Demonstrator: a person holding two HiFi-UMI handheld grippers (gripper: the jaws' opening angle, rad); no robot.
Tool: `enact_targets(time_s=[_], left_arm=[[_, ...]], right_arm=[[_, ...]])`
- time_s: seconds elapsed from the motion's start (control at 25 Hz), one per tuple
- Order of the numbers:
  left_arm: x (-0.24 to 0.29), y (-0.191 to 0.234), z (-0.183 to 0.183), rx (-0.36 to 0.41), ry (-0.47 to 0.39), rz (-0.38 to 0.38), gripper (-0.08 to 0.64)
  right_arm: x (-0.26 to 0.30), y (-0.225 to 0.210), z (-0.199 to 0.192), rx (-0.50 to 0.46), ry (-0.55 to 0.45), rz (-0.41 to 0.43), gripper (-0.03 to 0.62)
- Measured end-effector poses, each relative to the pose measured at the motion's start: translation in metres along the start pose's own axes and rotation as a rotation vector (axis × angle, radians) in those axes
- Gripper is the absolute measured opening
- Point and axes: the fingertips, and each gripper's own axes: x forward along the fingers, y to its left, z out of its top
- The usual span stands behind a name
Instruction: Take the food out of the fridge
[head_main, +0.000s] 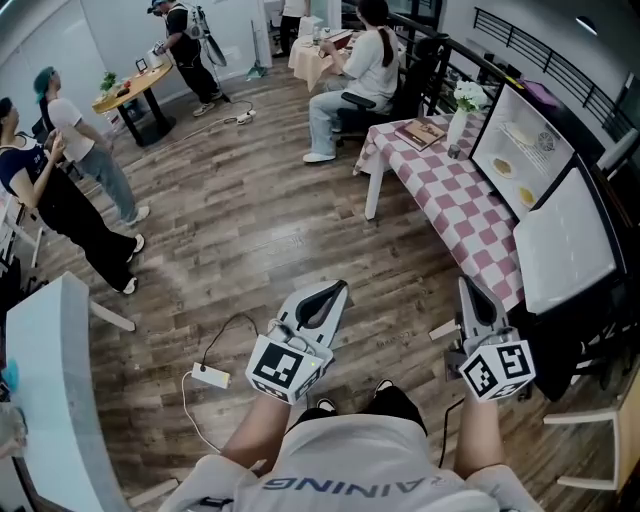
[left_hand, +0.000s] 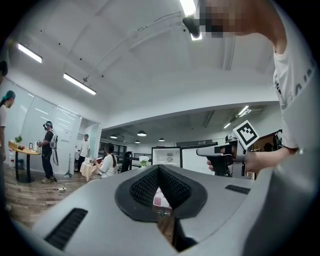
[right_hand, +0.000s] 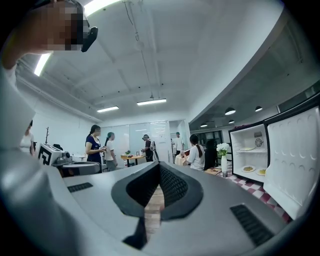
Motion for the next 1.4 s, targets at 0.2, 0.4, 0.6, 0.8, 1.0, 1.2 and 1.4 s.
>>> enact_targets(time_s=[0.2,0.4,0.6,0.8,1.0,1.2,1.4], left_arm=[[0.012,0.020,0.001,0.011,-0.004,-0.003,0.008],[0.038,0.042,0.000,0.036,0.007,0.014,0.008],[0.088,0.056,0.005,0.061,0.008,0.011,0.009],[0.150,0.058,0.002,0.056,0.027,-0.004,0.008],[0.225,0.045,0.000,0.081,0.038,-0.046,0.009],[0.283,0.044,-0.010,0.061,0.055,-0.035,0.009],[0.326,0.043,-0.023,0.067,0.097,-0.053,0.008]], right_arm=[[0.026,-0.006,0.006,0.014,-0.020,0.004,0.018],[0.062,-0.019,0.007,0.028,-0.041,0.030,0.019],[0.093,-0.059,0.017,0.023,-0.062,0.029,0.020],[0.117,-0.115,0.023,0.033,-0.051,0.013,0.018],[0.138,-0.182,0.030,0.010,-0.046,-0.014,0.020],[0.155,-0.241,0.030,0.020,-0.046,-0.027,0.020],[0.168,-0.288,0.018,0.062,-0.036,-0.056,0.020]])
